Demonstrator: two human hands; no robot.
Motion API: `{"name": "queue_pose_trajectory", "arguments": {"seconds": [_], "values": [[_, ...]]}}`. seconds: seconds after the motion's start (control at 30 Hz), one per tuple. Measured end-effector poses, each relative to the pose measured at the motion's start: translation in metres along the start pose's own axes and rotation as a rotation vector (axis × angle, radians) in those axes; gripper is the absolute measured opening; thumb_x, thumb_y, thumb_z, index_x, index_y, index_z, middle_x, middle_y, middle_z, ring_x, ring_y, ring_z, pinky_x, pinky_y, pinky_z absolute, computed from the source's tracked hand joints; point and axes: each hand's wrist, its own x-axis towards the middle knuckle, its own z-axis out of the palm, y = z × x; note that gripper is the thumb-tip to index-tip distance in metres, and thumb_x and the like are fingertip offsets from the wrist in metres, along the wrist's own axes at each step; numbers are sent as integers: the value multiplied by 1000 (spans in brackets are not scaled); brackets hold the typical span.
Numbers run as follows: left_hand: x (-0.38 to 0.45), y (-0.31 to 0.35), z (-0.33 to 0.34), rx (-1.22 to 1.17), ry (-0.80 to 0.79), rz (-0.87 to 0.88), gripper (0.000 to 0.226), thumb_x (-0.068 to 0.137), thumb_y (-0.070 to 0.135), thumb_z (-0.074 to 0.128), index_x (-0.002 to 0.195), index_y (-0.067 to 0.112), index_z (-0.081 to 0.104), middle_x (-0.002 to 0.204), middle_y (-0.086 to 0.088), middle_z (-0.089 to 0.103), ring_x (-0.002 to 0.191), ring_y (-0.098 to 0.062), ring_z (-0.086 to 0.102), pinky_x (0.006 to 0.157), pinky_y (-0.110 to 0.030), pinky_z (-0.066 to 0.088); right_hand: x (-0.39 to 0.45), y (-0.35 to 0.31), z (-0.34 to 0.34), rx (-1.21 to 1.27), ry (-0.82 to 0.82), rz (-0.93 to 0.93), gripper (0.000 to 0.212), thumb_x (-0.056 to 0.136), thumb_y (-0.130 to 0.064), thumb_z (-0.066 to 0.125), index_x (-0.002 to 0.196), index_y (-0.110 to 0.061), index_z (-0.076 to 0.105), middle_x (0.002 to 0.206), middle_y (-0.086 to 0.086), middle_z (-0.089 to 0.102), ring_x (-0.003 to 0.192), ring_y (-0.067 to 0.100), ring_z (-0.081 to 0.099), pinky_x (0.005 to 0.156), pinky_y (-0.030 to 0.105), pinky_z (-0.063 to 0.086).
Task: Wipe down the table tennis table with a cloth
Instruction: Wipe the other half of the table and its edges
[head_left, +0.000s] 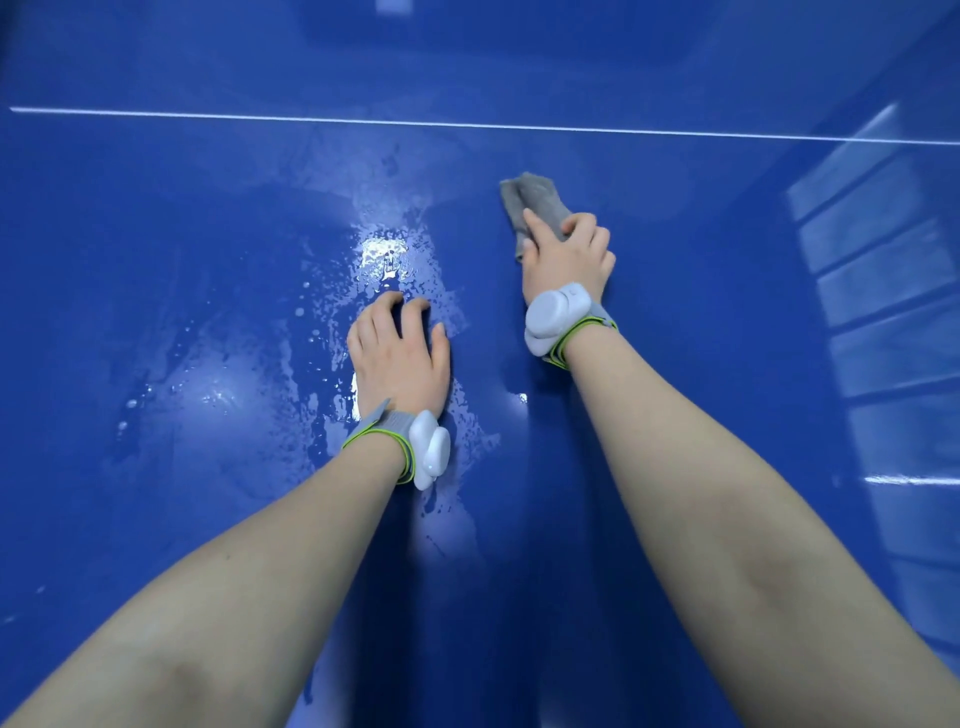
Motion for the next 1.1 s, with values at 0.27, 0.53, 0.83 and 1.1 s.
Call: {"name": "queue_pose_trajectory", "arguments": {"seconds": [0.27, 0.53, 0.83, 1.1], "values": [[-3, -9, -18, -277, -42, 2, 47, 80, 9, 29, 111, 4, 63, 125, -10, 55, 118, -28, 40, 99, -21, 21, -46, -50, 0, 1, -185, -353, 49, 97, -22, 41, 142, -41, 36, 138, 3, 33, 120, 28, 32, 92, 32, 26], [-42, -35, -40, -295, -138, -7, 48, 83, -13, 34, 123, 2, 55, 138, -7, 46, 130, -23, 35, 102, -9, 12, -57, -15, 0, 31, -173, -154, 51, 98, -18, 38, 143, -43, 33, 134, 5, 36, 118, 26, 35, 95, 34, 26], [-86, -59, -57, -315, -199, -23, 50, 84, -14, 34, 128, 3, 51, 143, -7, 40, 136, -23, 29, 104, -8, 7, -127, -46, -5, 2, -320, -176, 61, 95, -13, 36, 147, -42, 23, 138, 5, 30, 118, 26, 33, 98, 35, 25], [-112, -74, -68, -308, -238, -25, 52, 83, -15, 35, 132, 1, 46, 145, -10, 36, 137, -24, 26, 106, -10, 5, -164, -29, -6, -45, -291, -308, 56, 96, -18, 36, 142, -50, 28, 133, 2, 35, 117, 21, 36, 97, 36, 23]]}}
